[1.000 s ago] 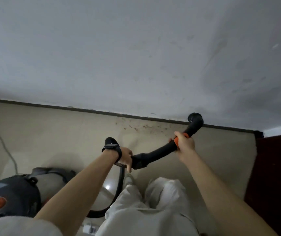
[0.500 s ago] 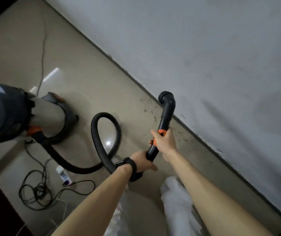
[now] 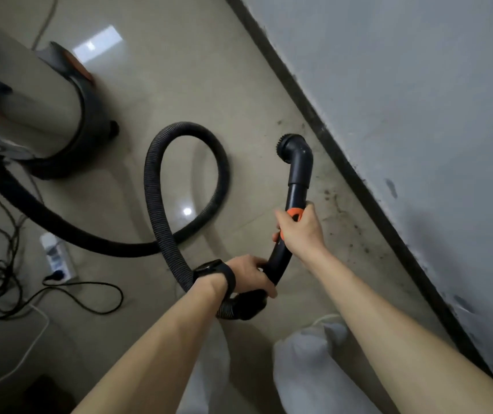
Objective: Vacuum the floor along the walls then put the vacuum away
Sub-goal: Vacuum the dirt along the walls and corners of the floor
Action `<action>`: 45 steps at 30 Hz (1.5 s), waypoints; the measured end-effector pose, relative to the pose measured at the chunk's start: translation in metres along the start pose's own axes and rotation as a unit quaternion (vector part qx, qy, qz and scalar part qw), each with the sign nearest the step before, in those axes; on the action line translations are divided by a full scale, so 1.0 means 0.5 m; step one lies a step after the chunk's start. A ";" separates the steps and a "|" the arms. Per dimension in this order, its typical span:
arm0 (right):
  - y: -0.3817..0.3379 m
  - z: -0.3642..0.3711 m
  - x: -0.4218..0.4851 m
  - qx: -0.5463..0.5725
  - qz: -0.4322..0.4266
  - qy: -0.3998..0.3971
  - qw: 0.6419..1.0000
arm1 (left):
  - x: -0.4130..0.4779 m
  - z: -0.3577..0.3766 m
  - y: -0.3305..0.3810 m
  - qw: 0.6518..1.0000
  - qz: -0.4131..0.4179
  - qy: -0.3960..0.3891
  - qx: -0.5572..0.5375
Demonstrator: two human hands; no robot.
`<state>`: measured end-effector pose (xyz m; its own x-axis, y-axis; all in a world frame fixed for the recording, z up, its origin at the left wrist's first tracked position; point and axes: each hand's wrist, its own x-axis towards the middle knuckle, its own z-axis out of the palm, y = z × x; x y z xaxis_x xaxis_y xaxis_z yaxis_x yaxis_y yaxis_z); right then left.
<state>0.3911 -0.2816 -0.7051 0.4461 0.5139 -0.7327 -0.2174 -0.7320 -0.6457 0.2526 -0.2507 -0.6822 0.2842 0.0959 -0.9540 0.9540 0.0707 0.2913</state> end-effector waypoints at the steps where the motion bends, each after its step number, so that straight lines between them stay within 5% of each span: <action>1: 0.027 0.012 0.022 0.000 0.006 0.001 1.000 | 0.031 -0.006 -0.016 1.000 0.002 -0.016 -0.001; 11: 0.204 0.182 0.242 0.073 0.043 0.022 0.996 | 0.315 -0.015 -0.173 0.999 0.003 0.039 0.005; 15: 0.273 0.261 0.286 0.086 0.097 0.028 0.991 | 0.391 -0.048 -0.259 0.999 -0.038 -0.031 0.008; 25: 0.268 0.357 0.444 0.063 -0.006 0.081 0.995 | 0.548 -0.180 -0.279 0.997 0.003 -0.080 -0.010; 29: 0.236 0.336 0.498 0.111 -0.026 0.076 0.991 | 0.574 -0.218 -0.243 0.993 0.041 -0.107 -0.018; 34: 0.197 0.319 0.508 0.291 0.007 -0.032 0.956 | 0.543 -0.251 -0.236 0.992 0.040 -0.115 -0.033; 45: 0.250 0.386 0.422 0.246 0.039 0.035 0.968 | 0.455 -0.267 -0.279 0.981 -0.073 -0.163 0.082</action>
<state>0.2906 -0.1785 -0.9818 0.4656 0.4215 -0.7782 -0.6321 -0.4570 -0.6258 0.1715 -0.1062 -0.9305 0.1338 -0.2275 -0.9645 0.9818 -0.1022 0.1602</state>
